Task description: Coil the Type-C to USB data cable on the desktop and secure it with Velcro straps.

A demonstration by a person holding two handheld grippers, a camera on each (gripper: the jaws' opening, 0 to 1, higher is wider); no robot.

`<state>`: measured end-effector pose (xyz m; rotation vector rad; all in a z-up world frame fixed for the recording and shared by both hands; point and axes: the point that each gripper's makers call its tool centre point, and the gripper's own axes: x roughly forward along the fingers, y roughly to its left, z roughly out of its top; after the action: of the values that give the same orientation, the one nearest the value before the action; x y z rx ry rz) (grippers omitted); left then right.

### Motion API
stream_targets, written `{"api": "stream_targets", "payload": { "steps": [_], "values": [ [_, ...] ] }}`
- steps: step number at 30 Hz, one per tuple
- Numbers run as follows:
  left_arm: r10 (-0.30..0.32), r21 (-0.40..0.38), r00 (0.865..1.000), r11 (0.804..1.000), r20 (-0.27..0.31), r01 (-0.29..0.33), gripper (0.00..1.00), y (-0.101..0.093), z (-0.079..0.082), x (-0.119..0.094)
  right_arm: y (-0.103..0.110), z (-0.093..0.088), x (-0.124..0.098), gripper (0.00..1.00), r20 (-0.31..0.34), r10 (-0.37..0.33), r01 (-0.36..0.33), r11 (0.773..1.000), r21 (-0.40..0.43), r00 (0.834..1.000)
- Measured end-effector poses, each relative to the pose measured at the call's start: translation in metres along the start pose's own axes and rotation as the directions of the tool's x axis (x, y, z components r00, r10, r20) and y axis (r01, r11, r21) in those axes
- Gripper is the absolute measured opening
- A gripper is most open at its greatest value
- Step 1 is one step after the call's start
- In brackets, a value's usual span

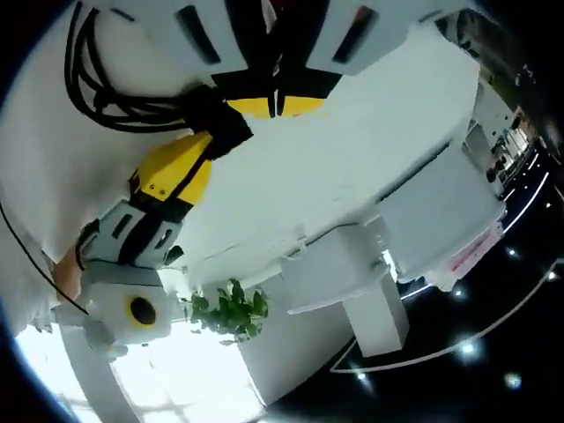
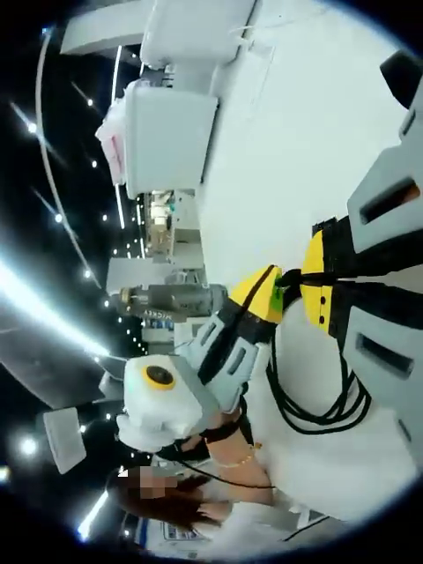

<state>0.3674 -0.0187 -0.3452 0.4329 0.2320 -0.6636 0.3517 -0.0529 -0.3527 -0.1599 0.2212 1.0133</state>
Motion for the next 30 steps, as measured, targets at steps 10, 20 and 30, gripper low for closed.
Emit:
{"api": "stream_targets", "payload": {
  "steps": [10,20,30],
  "values": [
    [-0.035,0.05,0.999,0.998,-0.006,0.036,0.03,-0.022,-0.009,0.007,-0.012,-0.011,0.017,0.01,-0.102,0.001,0.008,0.995,0.096,0.995],
    [-0.04,0.077,0.998,0.996,0.058,0.035,0.03,-0.035,-0.001,0.005,-0.022,-0.023,0.018,0.01,-0.178,-0.045,0.055,0.997,0.052,0.983],
    [-0.044,0.133,0.998,0.99,0.048,0.038,0.02,-0.046,-0.001,0.008,-0.036,-0.02,0.013,0.11,-0.144,-0.178,0.158,0.978,-0.138,0.973]
  ]
}}
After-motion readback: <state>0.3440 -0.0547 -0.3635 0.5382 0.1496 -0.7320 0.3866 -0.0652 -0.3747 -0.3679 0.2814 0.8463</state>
